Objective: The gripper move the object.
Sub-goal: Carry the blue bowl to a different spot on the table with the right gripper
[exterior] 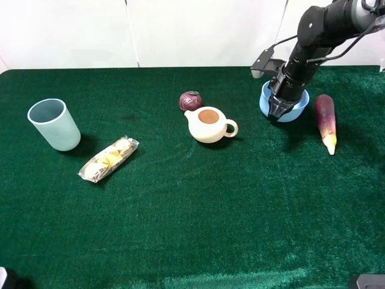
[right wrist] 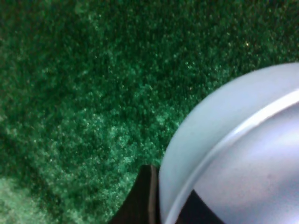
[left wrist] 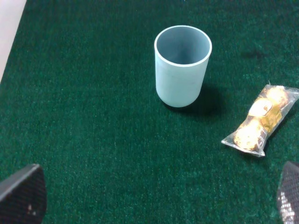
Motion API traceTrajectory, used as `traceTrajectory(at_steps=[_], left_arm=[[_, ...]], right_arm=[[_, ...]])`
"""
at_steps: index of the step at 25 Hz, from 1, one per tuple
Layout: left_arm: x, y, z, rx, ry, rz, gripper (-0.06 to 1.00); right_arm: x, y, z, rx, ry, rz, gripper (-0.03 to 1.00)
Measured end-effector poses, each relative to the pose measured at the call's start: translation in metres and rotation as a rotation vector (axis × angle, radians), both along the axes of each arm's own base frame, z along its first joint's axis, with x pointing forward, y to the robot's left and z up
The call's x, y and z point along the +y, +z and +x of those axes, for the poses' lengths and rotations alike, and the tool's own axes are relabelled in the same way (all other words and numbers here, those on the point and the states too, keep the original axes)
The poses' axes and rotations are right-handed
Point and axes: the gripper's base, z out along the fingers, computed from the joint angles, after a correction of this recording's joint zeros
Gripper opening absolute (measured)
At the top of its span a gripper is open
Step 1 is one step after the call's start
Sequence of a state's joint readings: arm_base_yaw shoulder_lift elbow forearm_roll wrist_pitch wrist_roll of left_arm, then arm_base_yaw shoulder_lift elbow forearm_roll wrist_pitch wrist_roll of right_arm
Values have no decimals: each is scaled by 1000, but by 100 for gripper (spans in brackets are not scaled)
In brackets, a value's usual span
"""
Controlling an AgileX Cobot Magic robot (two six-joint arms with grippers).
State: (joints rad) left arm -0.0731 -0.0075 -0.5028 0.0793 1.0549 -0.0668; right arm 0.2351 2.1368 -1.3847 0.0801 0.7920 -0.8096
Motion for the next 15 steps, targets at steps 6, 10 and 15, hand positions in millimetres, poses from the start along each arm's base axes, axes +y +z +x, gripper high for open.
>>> traceTrajectory(at_steps=[6,10,15], left_arm=[[0,0,0,0,0,0,99],[0,0,0,0,0,0,99],[0,0,0,0,0,0,99]], right_arm=[[3,19,11,-2,3,3,-2],[4,32,18,-4,-2,-1,-2],[11,50,24,-12,19,-11,-2]])
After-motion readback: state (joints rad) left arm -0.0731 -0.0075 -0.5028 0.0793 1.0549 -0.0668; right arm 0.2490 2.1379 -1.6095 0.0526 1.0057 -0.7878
